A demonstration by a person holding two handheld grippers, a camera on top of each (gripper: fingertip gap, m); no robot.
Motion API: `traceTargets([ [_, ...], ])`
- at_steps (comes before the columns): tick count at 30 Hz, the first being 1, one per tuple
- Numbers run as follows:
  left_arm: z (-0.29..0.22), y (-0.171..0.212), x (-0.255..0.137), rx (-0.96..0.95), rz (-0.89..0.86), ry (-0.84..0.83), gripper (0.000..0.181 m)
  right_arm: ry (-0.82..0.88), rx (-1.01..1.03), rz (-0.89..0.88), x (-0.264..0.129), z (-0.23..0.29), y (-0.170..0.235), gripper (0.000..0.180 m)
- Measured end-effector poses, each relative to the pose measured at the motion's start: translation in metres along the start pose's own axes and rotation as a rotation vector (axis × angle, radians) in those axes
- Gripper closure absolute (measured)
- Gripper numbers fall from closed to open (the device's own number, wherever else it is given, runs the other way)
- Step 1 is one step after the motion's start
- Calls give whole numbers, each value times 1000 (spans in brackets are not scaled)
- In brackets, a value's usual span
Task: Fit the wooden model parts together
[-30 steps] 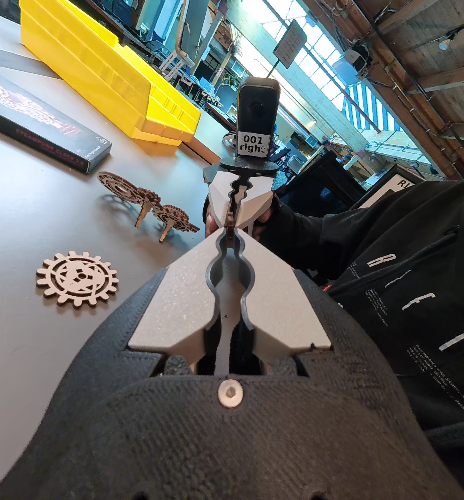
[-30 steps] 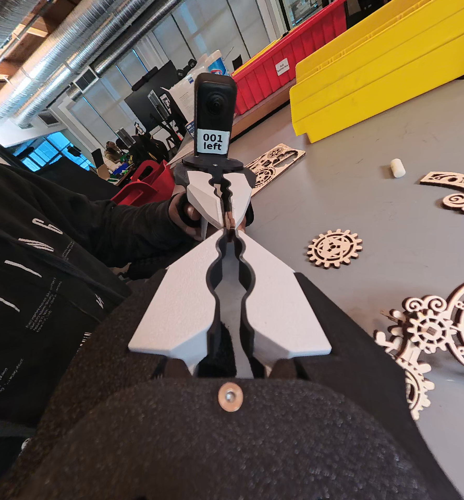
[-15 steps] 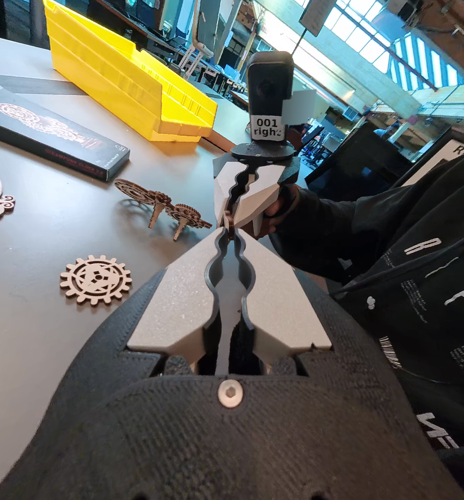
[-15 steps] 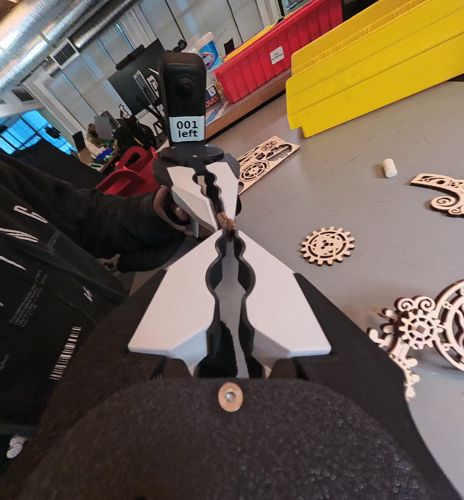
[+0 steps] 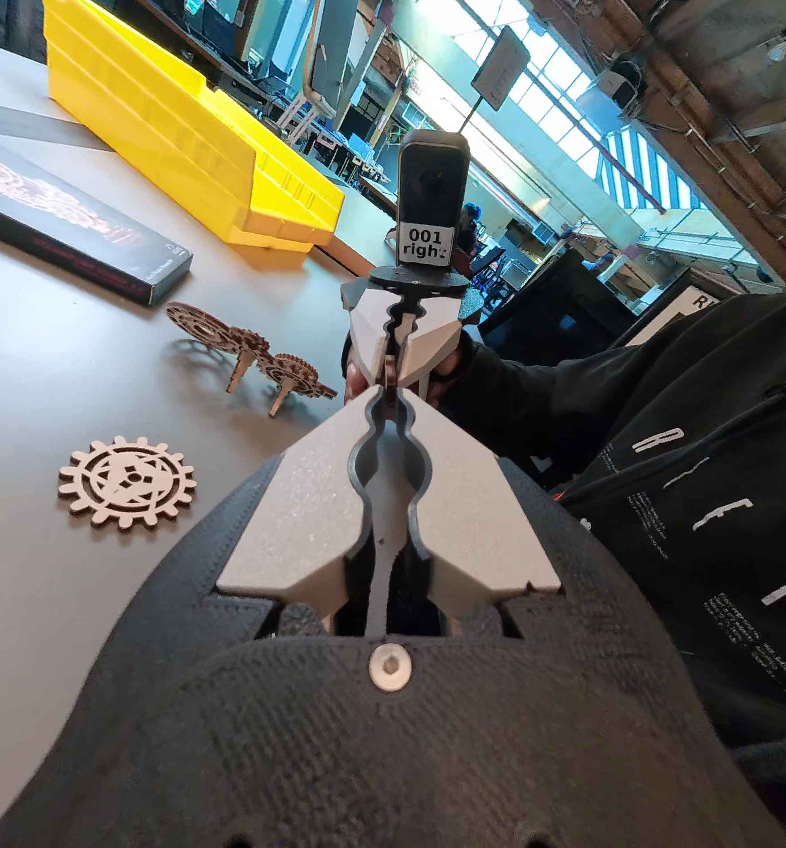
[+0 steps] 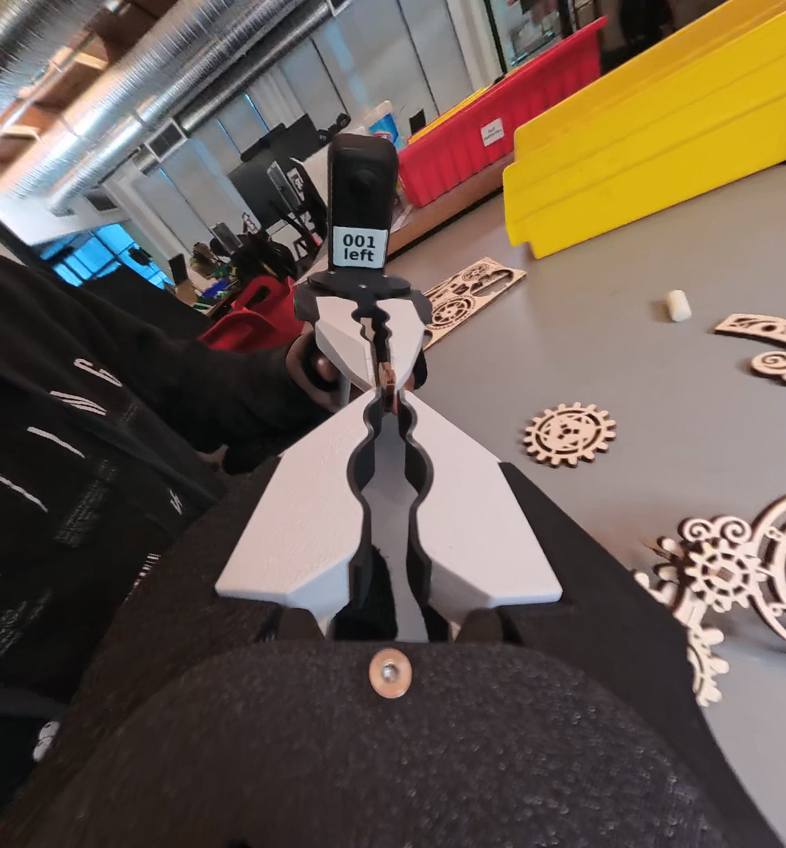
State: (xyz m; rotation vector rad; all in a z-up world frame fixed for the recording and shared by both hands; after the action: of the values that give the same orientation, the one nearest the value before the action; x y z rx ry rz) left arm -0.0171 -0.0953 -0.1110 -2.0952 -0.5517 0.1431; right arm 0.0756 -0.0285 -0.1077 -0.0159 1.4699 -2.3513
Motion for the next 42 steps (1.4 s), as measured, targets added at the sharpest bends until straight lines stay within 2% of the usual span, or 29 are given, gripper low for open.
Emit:
traceTargets([
  [18, -4, 0, -1, -40, -52, 71, 179, -91, 66, 19, 4, 7, 2, 179],
  [35, 4, 3, -3, -114, -44, 11, 179, -20, 62, 37, 6, -1, 5, 178],
  [42, 12, 7, -5, -187, -63, -19, 178, 107, -31, 62, 9, -4, 8, 178],
])
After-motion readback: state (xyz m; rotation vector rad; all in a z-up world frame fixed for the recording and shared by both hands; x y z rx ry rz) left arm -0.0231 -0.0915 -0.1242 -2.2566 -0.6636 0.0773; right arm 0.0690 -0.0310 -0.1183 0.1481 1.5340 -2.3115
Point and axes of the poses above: each gripper's, where its closed fingertips meet, x out along the fingers, y out of its underside, z = x × y across the jaws, the point moved 6 cm from there along -x, back along the fingers, and after that the axes turned 13 degrees about y, right-handed, at the moved point
